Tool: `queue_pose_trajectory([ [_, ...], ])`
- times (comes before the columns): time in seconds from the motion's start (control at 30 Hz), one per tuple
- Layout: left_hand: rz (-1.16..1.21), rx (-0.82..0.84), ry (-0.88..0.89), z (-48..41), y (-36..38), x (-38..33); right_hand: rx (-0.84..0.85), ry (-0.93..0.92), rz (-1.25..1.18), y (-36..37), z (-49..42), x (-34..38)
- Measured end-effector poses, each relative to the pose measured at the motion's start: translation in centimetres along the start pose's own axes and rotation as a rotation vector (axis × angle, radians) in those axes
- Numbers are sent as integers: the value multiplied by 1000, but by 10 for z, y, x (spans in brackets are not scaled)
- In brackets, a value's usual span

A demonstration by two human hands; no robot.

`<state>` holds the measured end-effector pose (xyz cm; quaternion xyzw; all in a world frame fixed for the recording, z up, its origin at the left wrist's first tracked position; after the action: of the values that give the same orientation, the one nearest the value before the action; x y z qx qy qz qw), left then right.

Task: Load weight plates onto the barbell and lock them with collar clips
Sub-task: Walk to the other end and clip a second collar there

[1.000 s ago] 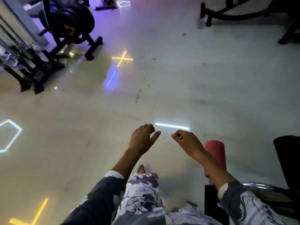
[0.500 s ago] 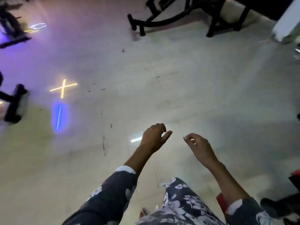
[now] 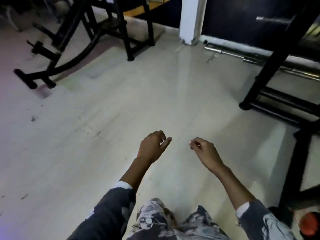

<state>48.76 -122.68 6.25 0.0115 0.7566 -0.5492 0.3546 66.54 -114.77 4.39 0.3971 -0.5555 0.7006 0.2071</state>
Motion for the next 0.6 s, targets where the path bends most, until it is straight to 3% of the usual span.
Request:
queue_pose_trajectory([
  [0.33,93,82,295,-329,85,-64,-276,147,-46,-23,-282,13],
  [0.6,132,215,609,-554,159,-194,-583,247,-39,-120,-479,28],
])
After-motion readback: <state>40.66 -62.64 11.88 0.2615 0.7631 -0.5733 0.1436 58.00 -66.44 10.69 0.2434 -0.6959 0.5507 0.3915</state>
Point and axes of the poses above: each hand's wrist, its own z-axis away from the middle knuckle, its own y-axis out of the palm, x = y × z, the point moved 5 cm from there along -z, towards the middle knuckle, and after that the axes turned 14 degrees about -x, right-handed, at the moved point
